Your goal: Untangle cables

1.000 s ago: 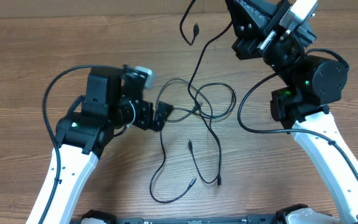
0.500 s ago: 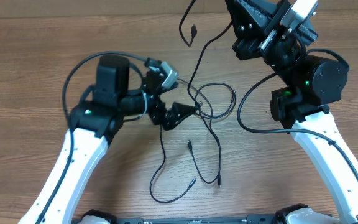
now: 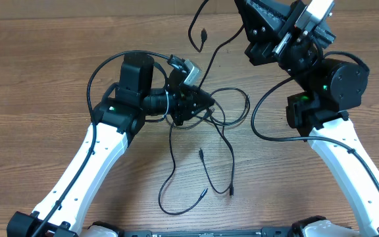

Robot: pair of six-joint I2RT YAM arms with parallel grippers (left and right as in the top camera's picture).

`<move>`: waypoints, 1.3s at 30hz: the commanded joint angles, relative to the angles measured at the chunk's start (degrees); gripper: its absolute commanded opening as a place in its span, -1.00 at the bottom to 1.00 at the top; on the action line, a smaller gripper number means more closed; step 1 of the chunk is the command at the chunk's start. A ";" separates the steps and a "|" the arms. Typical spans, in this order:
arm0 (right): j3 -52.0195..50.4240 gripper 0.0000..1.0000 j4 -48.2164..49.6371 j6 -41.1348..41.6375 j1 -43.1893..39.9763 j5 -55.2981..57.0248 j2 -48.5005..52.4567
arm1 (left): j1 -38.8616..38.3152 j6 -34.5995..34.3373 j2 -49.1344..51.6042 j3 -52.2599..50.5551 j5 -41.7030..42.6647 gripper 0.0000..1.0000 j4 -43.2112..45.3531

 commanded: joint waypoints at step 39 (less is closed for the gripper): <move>1.62 -0.92 -6.88 1.97 -7.37 -0.94 0.00 | 9.46 3.96 -39.30 0.90 -63.25 -0.91 -20.59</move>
